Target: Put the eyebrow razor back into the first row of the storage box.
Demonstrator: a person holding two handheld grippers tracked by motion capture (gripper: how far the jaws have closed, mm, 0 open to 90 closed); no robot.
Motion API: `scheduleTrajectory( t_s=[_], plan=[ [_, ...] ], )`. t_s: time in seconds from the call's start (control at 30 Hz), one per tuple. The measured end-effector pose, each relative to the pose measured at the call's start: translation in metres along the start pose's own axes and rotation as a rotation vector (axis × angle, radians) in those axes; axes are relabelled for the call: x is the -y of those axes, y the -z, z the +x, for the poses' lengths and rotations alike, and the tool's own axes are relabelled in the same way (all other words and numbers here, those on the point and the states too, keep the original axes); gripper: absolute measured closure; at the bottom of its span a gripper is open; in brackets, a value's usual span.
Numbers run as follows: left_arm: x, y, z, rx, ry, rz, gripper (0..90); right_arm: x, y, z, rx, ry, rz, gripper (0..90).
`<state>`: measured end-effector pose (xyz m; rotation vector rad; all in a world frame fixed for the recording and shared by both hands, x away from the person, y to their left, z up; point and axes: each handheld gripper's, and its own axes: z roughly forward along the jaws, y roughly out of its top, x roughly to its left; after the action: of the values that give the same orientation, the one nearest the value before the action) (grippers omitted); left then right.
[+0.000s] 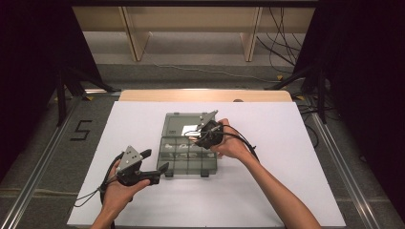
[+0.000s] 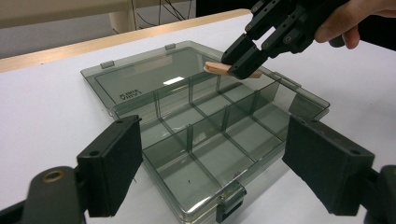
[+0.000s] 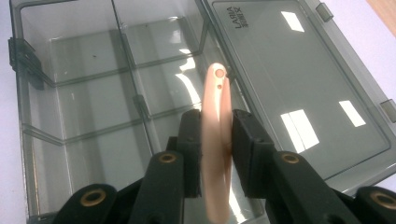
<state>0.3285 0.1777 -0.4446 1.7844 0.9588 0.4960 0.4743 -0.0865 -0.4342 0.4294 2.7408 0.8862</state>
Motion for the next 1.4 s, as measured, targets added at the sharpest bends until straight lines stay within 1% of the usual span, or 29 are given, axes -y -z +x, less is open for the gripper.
scheduleTrajectory(
  t_s=[0.07, 0.13, 0.17, 0.27, 0.37, 0.43, 0.47, 0.53, 0.6, 0.63, 0.67, 0.7, 0.73, 0.77, 0.8, 0.83, 0.87, 0.93, 0.97, 1.0, 1.03, 1.07, 1.1, 1.13, 1.17, 1.27, 1.3, 1.37, 1.4],
  plan=[
    [0.0, -0.001, 0.001, 0.009, 0.001, -0.005, 18.9, 0.0, 0.0, 0.0, -0.001, -0.001, 0.0, 73.8],
    [0.0, -0.001, 0.001, 0.006, 0.004, -0.007, 18.9, 0.0, 0.001, -0.001, 0.005, -0.027, -0.017, 68.2],
    [0.0, -0.001, 0.002, 0.006, -0.006, -0.006, 18.9, 0.0, 0.002, -0.002, 0.004, -0.04, -0.026, 66.4],
    [0.0, 0.0, 0.002, -0.002, -0.004, 0.001, 18.9, 0.0, 0.005, -0.001, 0.006, -0.046, -0.037, 63.1],
    [0.001, -0.001, 0.002, -0.001, -0.004, -0.002, 18.9, 0.0, 0.009, -0.001, 0.014, -0.072, -0.061, 53.7],
    [0.001, -0.001, 0.003, -0.003, 0.0, 0.003, 18.9, 0.002, 0.014, -0.001, 0.013, -0.076, -0.076, 51.0],
    [0.001, -0.001, 0.003, -0.005, -0.005, 0.002, 18.9, 0.002, 0.017, -0.001, 0.015, -0.083, -0.082, 49.0],
    [0.001, -0.001, 0.004, -0.006, 0.002, 0.001, 18.9, 0.004, 0.022, -0.001, 0.023, -0.101, -0.098, 46.6],
    [0.001, -0.002, 0.004, -0.013, 0.0, 0.001, 18.8, 0.007, 0.026, -0.001, 0.032, -0.118, -0.115, 43.6],
    [0.001, -0.001, 0.006, -0.013, -0.016, 0.012, 18.9, 0.009, 0.029, -0.001, 0.039, -0.122, -0.123, 42.4],
    [0.0, 0.0, 0.008, -0.007, -0.031, 0.023, 18.9, 0.01, 0.032, -0.001, 0.037, -0.141, -0.127, 41.1],
    [0.001, -0.002, 0.005, -0.017, -0.002, 0.005, 18.9, 0.012, 0.033, -0.001, 0.035, -0.149, -0.144, 40.2],
    [0.001, -0.003, 0.005, -0.017, 0.003, 0.006, 18.9, 0.014, 0.035, -0.002, 0.044, -0.159, -0.153, 39.1],
    [0.001, -0.003, 0.005, -0.016, 0.0, 0.007, 18.9, 0.015, 0.037, -0.003, 0.044, -0.181, -0.156, 37.7],
    [0.001, -0.004, 0.005, -0.011, -0.009, 0.008, 19.0, 0.016, 0.038, -0.004, 0.051, -0.191, -0.169, 37.1],
    [0.0, -0.004, 0.005, -0.016, -0.009, 0.012, 19.1, 0.018, 0.04, -0.005, 0.049, -0.205, -0.179, 36.6],
    [0.0, -0.004, 0.005, -0.013, -0.021, 0.023, 19.6, 0.019, 0.042, -0.007, 0.044, -0.216, -0.188, 35.7],
    [0.0, -0.004, 0.005, -0.012, -0.02, 0.02, 19.8, 0.021, 0.044, -0.008, 0.039, -0.228, -0.181, 34.6],
    [0.001, -0.004, 0.005, -0.011, -0.017, 0.025, 19.8, 0.023, 0.044, -0.008, 0.052, -0.24, -0.198, 33.4],
    [0.0, -0.004, 0.006, -0.012, -0.03, 0.031, 19.8, 0.027, 0.049, -0.009, 0.053, -0.247, -0.19, 32.8],
    [0.0, -0.004, 0.006, -0.012, -0.03, 0.031, 19.8, 0.027, 0.049, -0.009, 0.053, -0.247, -0.19, 32.8],
    [0.001, -0.004, 0.006, -0.018, -0.013, 0.029, 19.8, 0.029, 0.05, -0.009, 0.063, -0.254, -0.203, 32.5],
    [0.001, -0.004, 0.006, -0.019, -0.013, 0.028, 19.8, 0.031, 0.052, -0.009, 0.067, -0.269, -0.215, 31.4],
    [0.0, -0.004, 0.007, -0.021, -0.024, 0.032, 19.8, 0.035, 0.057, -0.01, 0.06, -0.288, -0.207, 30.4],
    [0.001, -0.005, 0.006, -0.022, -0.004, 0.018, 19.8, 0.037, 0.059, -0.011, 0.059, -0.291, -0.207, 30.3],
    [0.001, -0.006, 0.006, -0.024, -0.005, 0.02, 19.8, 0.041, 0.061, -0.011, 0.065, -0.293, -0.215, 30.0],
    [0.001, -0.007, 0.006, -0.021, -0.007, 0.02, 19.8, 0.043, 0.062, -0.012, 0.061, -0.3, -0.213, 29.3],
    [0.001, -0.007, 0.007, -0.021, -0.009, 0.019, 19.8, 0.047, 0.063, -0.012, 0.07, -0.307, -0.219, 28.7],
    [0.001, -0.007, 0.007, -0.021, -0.001, 0.019, 19.8, 0.049, 0.064, -0.012, 0.073, -0.32, -0.219, 28.1]
  ],
)
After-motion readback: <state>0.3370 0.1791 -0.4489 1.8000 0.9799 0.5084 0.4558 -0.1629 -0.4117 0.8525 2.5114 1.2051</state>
